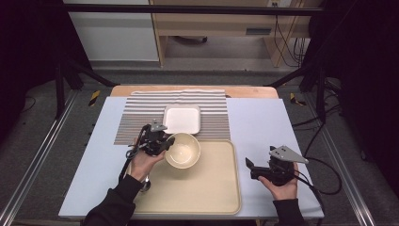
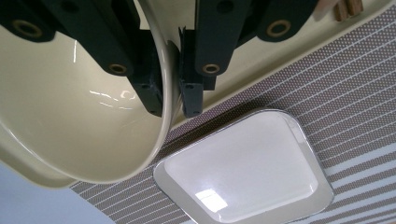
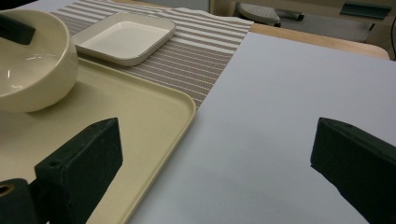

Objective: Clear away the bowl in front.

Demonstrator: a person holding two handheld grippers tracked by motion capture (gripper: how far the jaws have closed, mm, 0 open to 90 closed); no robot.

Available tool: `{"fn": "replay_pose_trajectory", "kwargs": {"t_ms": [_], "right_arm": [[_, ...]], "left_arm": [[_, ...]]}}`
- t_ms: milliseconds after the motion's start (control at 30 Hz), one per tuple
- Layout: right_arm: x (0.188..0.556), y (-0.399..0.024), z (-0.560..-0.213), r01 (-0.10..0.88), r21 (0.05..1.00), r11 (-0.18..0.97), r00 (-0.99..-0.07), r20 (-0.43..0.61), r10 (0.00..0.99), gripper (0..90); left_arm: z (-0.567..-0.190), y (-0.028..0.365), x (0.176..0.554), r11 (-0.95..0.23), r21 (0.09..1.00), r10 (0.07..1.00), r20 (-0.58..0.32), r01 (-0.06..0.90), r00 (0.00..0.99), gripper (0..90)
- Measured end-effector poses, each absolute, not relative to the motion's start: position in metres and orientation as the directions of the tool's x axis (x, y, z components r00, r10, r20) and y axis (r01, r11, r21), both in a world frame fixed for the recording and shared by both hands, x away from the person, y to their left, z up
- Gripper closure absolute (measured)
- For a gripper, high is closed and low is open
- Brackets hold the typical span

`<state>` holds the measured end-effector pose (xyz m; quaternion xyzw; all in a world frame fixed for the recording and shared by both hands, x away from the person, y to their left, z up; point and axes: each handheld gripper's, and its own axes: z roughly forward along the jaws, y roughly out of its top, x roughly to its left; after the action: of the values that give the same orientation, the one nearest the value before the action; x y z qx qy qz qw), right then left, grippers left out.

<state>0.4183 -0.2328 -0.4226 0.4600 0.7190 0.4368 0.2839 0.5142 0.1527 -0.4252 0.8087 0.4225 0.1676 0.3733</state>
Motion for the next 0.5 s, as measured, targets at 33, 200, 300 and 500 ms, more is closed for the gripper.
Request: {"fn": "replay_pose_trajectory", "kwargs": {"t_ms": [33, 200, 300, 500], "right_arm": [[0.418, -0.233, -0.423, 0.414, 0.889, 0.195, -0.416, -0.006, 0.91, 2.5], [0.418, -0.232, -0.423, 0.413, 0.89, 0.193, -0.417, -0.004, 0.909, 2.5], [0.418, -0.232, -0.423, 0.416, 0.888, 0.194, -0.417, -0.003, 0.909, 2.5], [0.418, -0.231, -0.423, 0.417, 0.887, 0.197, -0.418, -0.006, 0.908, 2.5]], "left_arm": [[-0.425, 0.153, 0.514, -0.364, 0.745, 0.809, -0.044, 0.558, 0.587, 81.7], [-0.431, 0.153, 0.518, -0.358, 0.742, 0.814, -0.05, 0.567, 0.579, 82.1], [-0.435, 0.152, 0.52, -0.361, 0.739, 0.821, -0.036, 0.568, 0.57, 82.4], [-0.439, 0.153, 0.523, -0.365, 0.73, 0.829, -0.027, 0.577, 0.559, 82.1]]}}
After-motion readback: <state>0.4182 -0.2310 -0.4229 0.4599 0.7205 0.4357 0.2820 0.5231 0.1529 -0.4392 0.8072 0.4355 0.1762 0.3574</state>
